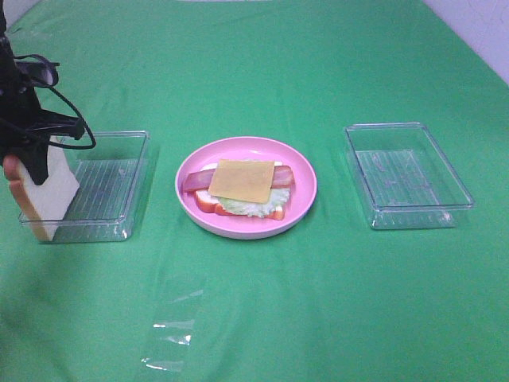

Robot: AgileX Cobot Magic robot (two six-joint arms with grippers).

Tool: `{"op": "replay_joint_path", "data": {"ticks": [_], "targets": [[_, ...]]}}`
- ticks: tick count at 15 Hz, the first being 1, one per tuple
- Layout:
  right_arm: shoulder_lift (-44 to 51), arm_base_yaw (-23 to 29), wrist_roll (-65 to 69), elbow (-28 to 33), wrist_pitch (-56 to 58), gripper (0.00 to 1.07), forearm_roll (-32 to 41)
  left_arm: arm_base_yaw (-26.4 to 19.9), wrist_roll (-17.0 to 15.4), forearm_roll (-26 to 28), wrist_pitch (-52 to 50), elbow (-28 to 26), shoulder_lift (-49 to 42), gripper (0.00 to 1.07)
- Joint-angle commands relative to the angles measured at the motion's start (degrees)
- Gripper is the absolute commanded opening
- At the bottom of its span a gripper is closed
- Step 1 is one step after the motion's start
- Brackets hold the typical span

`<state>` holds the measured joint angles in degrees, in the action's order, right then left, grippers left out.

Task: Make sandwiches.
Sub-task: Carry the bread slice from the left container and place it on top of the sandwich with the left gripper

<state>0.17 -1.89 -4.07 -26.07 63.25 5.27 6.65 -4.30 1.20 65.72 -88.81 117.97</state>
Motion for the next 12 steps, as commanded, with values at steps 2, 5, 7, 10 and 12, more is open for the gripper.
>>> {"op": "replay_joint_path", "data": {"ticks": [2,5,7,10,12], "targets": [[1.9,0.1,0.1,0.2,-0.2,0.98,0.2,0.2,-2.2,0.5,0.1,-0.2,-2.2,0.00],[1.9,0.1,0.1,0.2,-0.2,0.98,0.2,0.2,-2.6,4.0,-0.1,-0.5,-8.1,0.00],[1.9,0.1,0.1,0.2,-0.2,0.98,0.2,0.2,-2.6,6.9,0.5,-1.8,-9.9,0.00],[1.9,0.1,0.1,0.2,-0.2,0.98,0.2,0.2,1.3,19.0,0.9,-6.5,-10.8,0.00],[1.9,0.1,0.1,0.2,-0.2,0.98,0.2,0.2,3.9,26.2,1.1,-7.9,-10.5,0.00]]}}
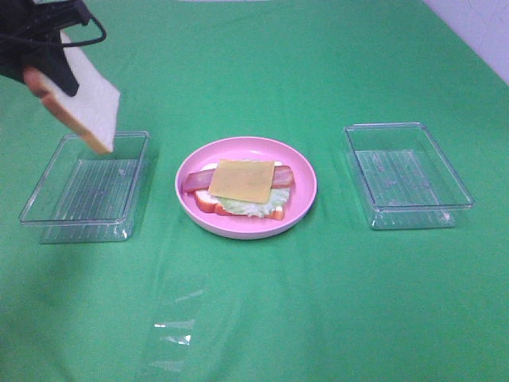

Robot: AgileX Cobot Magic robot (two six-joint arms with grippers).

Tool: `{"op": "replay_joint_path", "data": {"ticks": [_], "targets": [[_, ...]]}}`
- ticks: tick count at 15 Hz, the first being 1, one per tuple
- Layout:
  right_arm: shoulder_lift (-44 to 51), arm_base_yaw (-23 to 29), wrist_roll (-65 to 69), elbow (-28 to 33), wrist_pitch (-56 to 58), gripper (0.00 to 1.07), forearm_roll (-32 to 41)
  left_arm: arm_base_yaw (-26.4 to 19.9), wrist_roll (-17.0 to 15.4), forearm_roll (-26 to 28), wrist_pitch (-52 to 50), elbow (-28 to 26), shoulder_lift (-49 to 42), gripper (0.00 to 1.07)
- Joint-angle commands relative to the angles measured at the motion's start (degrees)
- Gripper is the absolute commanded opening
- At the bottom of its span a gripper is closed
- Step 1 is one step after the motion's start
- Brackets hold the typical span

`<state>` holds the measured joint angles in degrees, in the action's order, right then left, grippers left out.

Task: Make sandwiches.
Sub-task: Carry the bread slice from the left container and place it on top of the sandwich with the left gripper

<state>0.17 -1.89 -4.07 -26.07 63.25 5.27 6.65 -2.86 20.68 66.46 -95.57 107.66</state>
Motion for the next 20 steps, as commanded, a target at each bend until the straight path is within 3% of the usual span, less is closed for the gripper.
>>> {"op": "replay_joint_path", "data": {"ticks": [1,3,6,10,13,20], "targets": [[1.9,0.1,0.1,0.2,-0.2,0.98,0.2,1.3,6.1,14.7,-0.6,-1.1,0.1,0.00],[1.9,0.1,0.1,0.2,-0.2,0.98,0.2,2.9,8.9,17.9,-2.8,-1.1,1.3,0.00],[1.9,0.1,0.1,0.2,-0.2,0.98,0.2,8.0,15.8,24.6,-6.7,-1.1,4.9,0.00],[1.9,0.1,0.1,0.2,-0.2,0.98,0.2,12.8,16.3,29.5,-12.0,-1.1,11.3,0.00],[1.9,0.1,0.1,0.2,-0.2,0.98,0.2,14.8,16.4,30.0,-10.0,-2.9,15.9,0.00],[1.9,0.1,0.1,0.2,-0.2,0.98,0.2,15.0,16.7,30.2,-8.1,-4.6,21.9,0.00]]}}
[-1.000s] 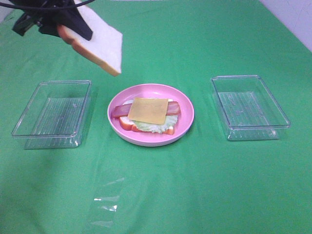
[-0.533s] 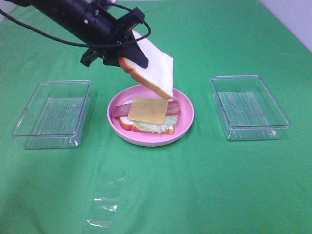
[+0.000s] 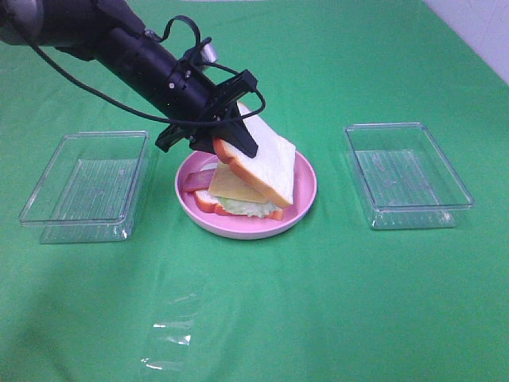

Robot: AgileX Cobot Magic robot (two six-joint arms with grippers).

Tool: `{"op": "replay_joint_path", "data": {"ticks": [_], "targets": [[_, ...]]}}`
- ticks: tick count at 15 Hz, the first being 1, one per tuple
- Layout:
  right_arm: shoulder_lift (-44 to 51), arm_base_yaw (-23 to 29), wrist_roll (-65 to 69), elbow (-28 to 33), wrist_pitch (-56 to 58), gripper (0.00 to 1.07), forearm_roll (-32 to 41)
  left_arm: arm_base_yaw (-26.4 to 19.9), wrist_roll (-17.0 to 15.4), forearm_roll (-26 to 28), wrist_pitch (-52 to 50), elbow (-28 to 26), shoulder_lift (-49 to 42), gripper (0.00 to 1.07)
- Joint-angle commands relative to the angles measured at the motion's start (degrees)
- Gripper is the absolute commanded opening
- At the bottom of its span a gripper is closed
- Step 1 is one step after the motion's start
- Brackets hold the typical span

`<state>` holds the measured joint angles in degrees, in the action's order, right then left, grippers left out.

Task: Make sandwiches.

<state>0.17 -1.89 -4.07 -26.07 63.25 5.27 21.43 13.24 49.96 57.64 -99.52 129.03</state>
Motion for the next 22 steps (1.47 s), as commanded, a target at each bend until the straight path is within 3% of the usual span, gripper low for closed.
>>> {"op": "replay_joint_path", "data": {"ticks": [1,4,7,10,12,13,14,15,19,22], "targets": [[1.9,0.1,0.1,0.2,-0.2,0.98,0.2,0.2,0.6,0.9,0.8,-1.3,1.1,0.00],[1.9,0.1,0.1,0.2,-0.2,0.98,0.2,0.0,1.6,0.5,0.6,-1.5,1.8,0.02],[1.9,0.1,0.1,0.2,-0.2,0.98,0.2,0.0,1.4,-0.7,0.7,-1.5,3.0,0.15],[1.9,0.1,0.1,0.2,-0.2,0.98,0.2,0.0,1.4,-2.5,0.1,-1.5,3.0,0.33],[1.9,0.1,0.1,0.2,-0.2,0.98,0.2,0.0,0.9,-3.8,-0.1,-2.5,3.0,0.52],[1.9,0.1,0.1,0.2,-0.2,0.98,0.2,0.0,-1.2,-6.8,0.6,-5.2,3.0,0.67],[1.9,0.1,0.1,0.2,-0.2,0.98,0.2,0.0,-5.4,-13.1,3.0,-9.3,3.0,0.81],[1.9,0.1,0.1,0.2,-0.2,0.98,0.2,0.0,-8.1,-17.9,4.7,-11.7,3.0,0.86],[1.9,0.1,0.1,0.2,-0.2,0.98,0.2,0.1,-17.6,-36.7,13.9,-21.3,3.0,0.99],[1.9,0.1,0.1,0.2,-0.2,0.98,0.2,0.1,-18.6,-42.6,18.0,-27.4,2.6,0.99]]}}
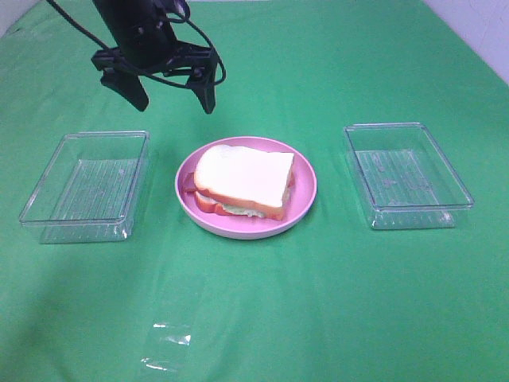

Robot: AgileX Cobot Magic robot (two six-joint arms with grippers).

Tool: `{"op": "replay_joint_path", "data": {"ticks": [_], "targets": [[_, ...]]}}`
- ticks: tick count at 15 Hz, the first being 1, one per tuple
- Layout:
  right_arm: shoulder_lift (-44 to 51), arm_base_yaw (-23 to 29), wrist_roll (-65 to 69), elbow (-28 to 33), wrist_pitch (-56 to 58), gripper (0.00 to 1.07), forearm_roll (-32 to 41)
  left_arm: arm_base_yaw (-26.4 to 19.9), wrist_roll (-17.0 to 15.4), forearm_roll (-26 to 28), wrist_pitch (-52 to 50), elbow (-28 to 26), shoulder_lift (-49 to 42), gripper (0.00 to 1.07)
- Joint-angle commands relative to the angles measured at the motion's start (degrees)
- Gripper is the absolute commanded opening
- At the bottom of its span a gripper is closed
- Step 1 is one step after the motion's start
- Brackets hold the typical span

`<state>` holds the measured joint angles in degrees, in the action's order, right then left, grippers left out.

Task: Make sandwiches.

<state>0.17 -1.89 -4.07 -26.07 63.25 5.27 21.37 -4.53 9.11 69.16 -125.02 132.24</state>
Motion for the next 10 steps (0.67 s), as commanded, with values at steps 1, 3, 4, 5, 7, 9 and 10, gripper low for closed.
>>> {"op": "replay_joint_path", "data": {"ticks": [1,3,4,5,7,9,10], "targets": [[1.9,0.1,0.1,0.2,-0.2,0.98,0.2,0.1,-0.9,-1.8,6.5,-2.2,-0.9,0.99],[1.9,0.1,0.1,0.2,-0.2,0.98,0.2,-0.6,-0.8,-4.4,6.5,-2.5,-1.6,0.98],[1.9,0.1,0.1,0.2,-0.2,0.98,0.2,-1.3,-0.8,-5.8,6.5,-2.5,-1.7,0.98],[1.8,0.1,0.1,0.2,-0.2,0.98,0.2,-4.0,-0.4,-8.2,6.5,-2.3,-2.2,0.98],[1.8,0.1,0.1,0.2,-0.2,0.98,0.2,-7.7,0.9,-7.6,6.5,-2.3,-2.3,0.98],[1.8,0.1,0.1,0.2,-0.2,0.98,0.2,-11.0,1.8,-7.0,6.5,-2.3,-2.2,0.98],[1.8,0.1,0.1,0.2,-0.2,0.98,0.2,-13.0,2.1,-7.0,6.5,-2.3,-2.2,0.98]]}}
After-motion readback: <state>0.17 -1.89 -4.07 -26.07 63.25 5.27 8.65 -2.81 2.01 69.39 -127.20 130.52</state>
